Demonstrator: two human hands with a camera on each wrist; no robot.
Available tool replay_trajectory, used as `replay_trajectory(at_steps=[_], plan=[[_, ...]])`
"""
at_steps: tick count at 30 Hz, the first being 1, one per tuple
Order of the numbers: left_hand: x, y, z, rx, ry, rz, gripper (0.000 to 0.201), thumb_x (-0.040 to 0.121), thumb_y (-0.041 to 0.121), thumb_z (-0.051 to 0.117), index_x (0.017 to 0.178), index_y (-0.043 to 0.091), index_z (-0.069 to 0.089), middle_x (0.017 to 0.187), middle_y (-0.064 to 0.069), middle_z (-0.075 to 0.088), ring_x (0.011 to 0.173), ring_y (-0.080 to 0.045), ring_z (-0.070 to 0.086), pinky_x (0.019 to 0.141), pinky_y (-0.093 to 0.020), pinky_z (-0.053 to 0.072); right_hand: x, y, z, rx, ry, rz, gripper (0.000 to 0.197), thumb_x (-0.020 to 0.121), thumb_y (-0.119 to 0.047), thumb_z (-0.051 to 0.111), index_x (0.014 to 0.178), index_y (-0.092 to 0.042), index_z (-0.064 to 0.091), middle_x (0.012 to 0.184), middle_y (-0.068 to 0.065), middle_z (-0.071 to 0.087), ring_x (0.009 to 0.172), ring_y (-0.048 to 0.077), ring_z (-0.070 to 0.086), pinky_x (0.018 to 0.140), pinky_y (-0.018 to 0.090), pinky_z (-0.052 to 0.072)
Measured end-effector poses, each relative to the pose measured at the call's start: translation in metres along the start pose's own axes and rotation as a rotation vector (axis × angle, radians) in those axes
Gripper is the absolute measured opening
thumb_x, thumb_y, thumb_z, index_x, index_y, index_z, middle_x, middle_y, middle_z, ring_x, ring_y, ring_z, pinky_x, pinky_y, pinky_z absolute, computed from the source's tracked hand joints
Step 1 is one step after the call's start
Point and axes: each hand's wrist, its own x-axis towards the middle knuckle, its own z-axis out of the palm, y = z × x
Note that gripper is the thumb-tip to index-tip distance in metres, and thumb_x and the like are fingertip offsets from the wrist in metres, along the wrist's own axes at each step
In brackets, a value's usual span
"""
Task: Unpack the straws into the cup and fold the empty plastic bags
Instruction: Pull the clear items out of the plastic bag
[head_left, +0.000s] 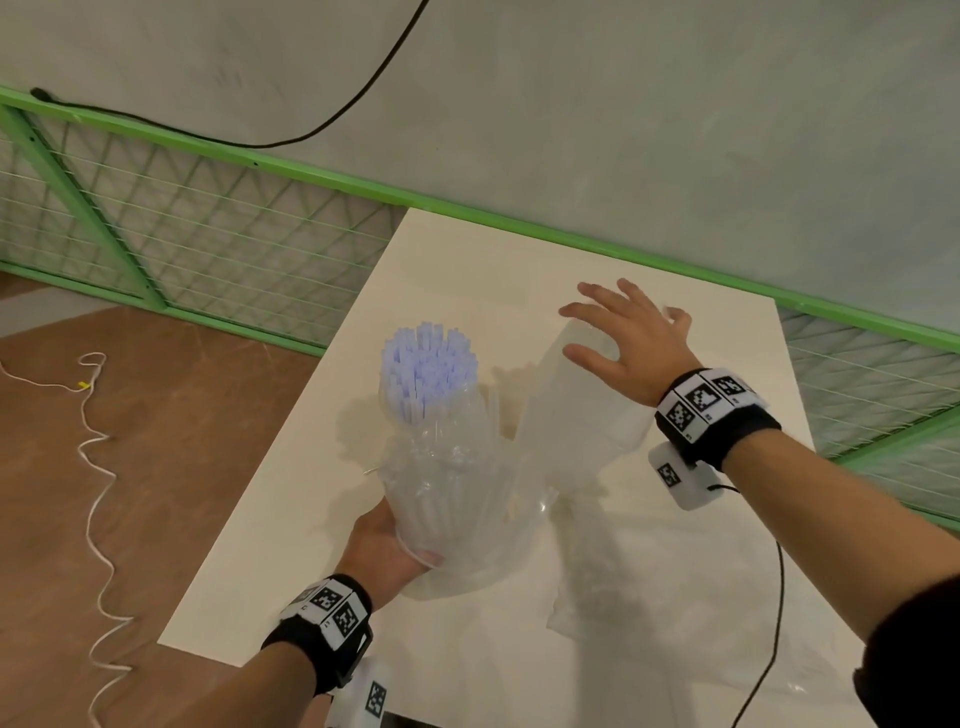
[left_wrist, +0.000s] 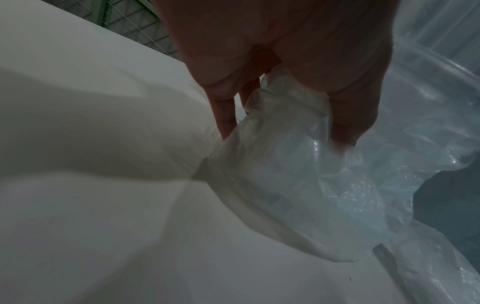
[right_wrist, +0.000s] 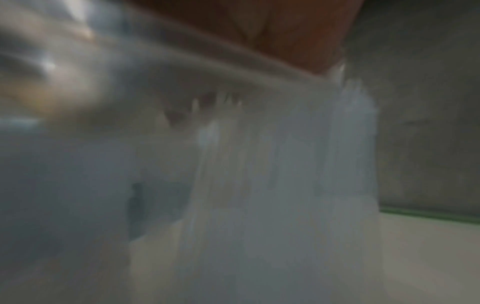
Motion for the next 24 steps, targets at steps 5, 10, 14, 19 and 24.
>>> replay_trajectory(at_steps=[5,10,14,19,24], plan=[[0.001,-0.004,0.001,-0.035,0.010,-0.016,0.069,0.035,0.037,0.081,0.100,0.038,0.060,0.095,0.006,0.073,0.094,-0.012,0.068,0.084,-0.031,0.056,0.012,0.004,0.007,0.309,0.219,0.034,0.006,0.090,-0.034,0.064,0.089,-0.039,0.061,0.117,-0.012,0.068,0.116,0.018,0.059,0.096,0.050,0.045],[-0.002,0.000,0.000,-0.039,0.005,-0.011,0.072,0.035,0.039,0.080,0.103,0.037,0.060,0.094,0.009,0.072,0.092,-0.003,0.067,0.077,-0.020,0.053,0.013,0.010,0.005,0.150,0.059,0.089,0.039,0.095,-0.029,0.056,0.133,-0.035,0.049,0.153,-0.009,0.037,0.139,0.015,0.037,0.107,0.050,0.028],[0.000,-0.002,0.000,-0.028,0.012,-0.017,0.071,0.036,0.038,0.081,0.103,0.040,0.059,0.093,0.009,0.073,0.091,-0.005,0.068,0.080,-0.025,0.054,0.005,0.004,0.000,-0.059,-0.059,0.047,0.041,0.104,-0.042,0.031,0.145,-0.039,0.035,0.160,-0.013,0.023,0.149,0.011,0.011,0.110,0.055,0.009],[0.002,-0.007,0.000,-0.006,0.017,-0.033,0.066,0.037,0.033,0.083,0.099,0.039,0.061,0.088,0.019,0.074,0.087,0.000,0.068,0.083,-0.026,0.056,-0.021,-0.044,-0.022,0.309,0.186,-0.209,0.043,0.089,-0.002,0.048,0.128,-0.018,0.058,0.130,0.002,0.060,0.114,0.016,0.056,0.099,0.039,0.040],[-0.005,0.004,-0.001,0.007,-0.033,0.001,0.058,0.047,0.013,0.078,0.099,0.029,0.057,0.095,0.011,0.066,0.078,0.016,0.063,0.066,-0.006,0.049,-0.054,-0.098,-0.016,0.452,-0.141,-0.216,0.062,0.088,0.002,0.047,0.146,-0.018,0.037,0.141,0.007,0.049,0.114,0.019,0.055,0.098,0.025,0.041]])
